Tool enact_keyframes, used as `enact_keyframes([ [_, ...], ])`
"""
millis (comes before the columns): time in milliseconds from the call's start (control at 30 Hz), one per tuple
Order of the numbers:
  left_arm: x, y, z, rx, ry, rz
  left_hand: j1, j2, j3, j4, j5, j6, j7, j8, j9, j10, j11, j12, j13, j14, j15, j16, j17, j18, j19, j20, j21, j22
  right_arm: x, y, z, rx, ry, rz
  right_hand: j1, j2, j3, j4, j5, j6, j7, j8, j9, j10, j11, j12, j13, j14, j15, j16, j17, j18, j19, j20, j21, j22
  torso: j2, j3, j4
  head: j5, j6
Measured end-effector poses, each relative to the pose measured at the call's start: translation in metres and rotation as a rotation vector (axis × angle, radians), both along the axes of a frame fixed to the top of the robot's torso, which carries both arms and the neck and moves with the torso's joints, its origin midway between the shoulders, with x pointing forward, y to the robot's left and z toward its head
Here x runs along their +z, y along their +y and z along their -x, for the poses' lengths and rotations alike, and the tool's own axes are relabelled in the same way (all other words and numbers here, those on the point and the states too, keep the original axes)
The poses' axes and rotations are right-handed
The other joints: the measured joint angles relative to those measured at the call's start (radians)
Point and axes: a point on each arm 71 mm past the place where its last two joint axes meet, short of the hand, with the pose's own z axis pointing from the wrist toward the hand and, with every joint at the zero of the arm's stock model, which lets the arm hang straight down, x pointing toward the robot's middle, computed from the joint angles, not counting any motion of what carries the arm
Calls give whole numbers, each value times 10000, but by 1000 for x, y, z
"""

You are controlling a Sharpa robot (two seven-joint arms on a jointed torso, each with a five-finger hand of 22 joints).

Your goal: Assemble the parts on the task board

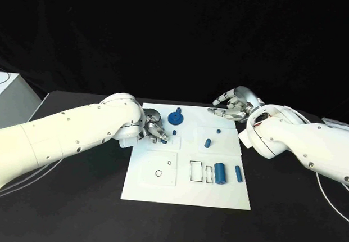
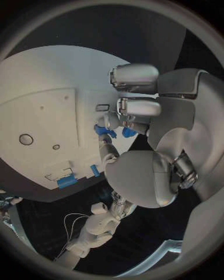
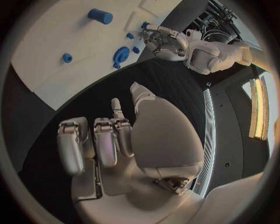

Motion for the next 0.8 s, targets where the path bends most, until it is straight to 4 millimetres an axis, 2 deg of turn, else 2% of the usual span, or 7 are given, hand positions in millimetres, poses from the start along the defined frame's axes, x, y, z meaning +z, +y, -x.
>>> enact_keyframes([
  [167,0,-1,0,-6,-1,-14,-42,36,-108,-107,-4,118,-53,-100,-38,76,-37,0,47,1,-71,0,0,1,0,0,0,0,0,0,0,0,1,1,0,0,0,0,0,0,0,0,0,0,0,0,0,0,0,0,0,0,0,0,0,0,-1,0,0,-13,-25],
  [367,-1,-1,0,-6,-2,-38,-139,-54,-188,-189,-44,136,-68,-162,-101,103,-39,0,47,1,-72,0,0,1,36,-37,0,-1,0,0,0,2,2,1,0,0,0,0,0,0,0,0,0,0,0,0,-1,0,0,0,0,0,0,0,0,-1,-5,1,1,-20,-33],
  [567,-1,-2,0,-7,-7,-53,-176,-19,-247,-248,-60,186,-87,-219,-134,104,-39,0,62,0,-72,0,0,0,37,-37,0,-1,0,0,0,1,2,2,0,0,0,0,0,0,0,0,0,0,0,0,-1,0,0,0,0,0,0,0,0,-1,-6,7,5,-28,-42],
  [700,-1,-2,0,3,-8,-63,-228,-69,-342,-344,-101,310,-174,-330,-176,105,-39,0,62,0,-71,0,0,1,36,-36,0,-1,0,0,0,-1,3,3,-84,2,0,0,0,0,0,39,0,0,0,0,-2,0,0,0,0,0,0,0,0,7,-10,8,6,-31,-44],
  [767,-2,-2,-1,6,-7,-66,-232,-66,-473,-410,-153,315,-175,-337,-196,105,-39,0,62,0,-71,0,0,1,36,-37,0,-1,0,0,0,-1,3,3,-84,3,0,0,0,0,0,39,0,0,0,0,-2,0,0,0,0,-1,0,0,0,7,-11,8,6,-32,-45],
  [800,-2,-2,-1,7,-4,-68,-302,-63,-700,-313,-153,408,-225,-396,-205,106,-40,0,62,0,-71,0,0,0,36,-37,0,-1,0,0,0,-1,3,3,-84,2,0,0,0,0,0,38,0,0,0,0,-2,0,0,0,0,-1,0,0,0,7,-11,8,6,-32,-45],
])
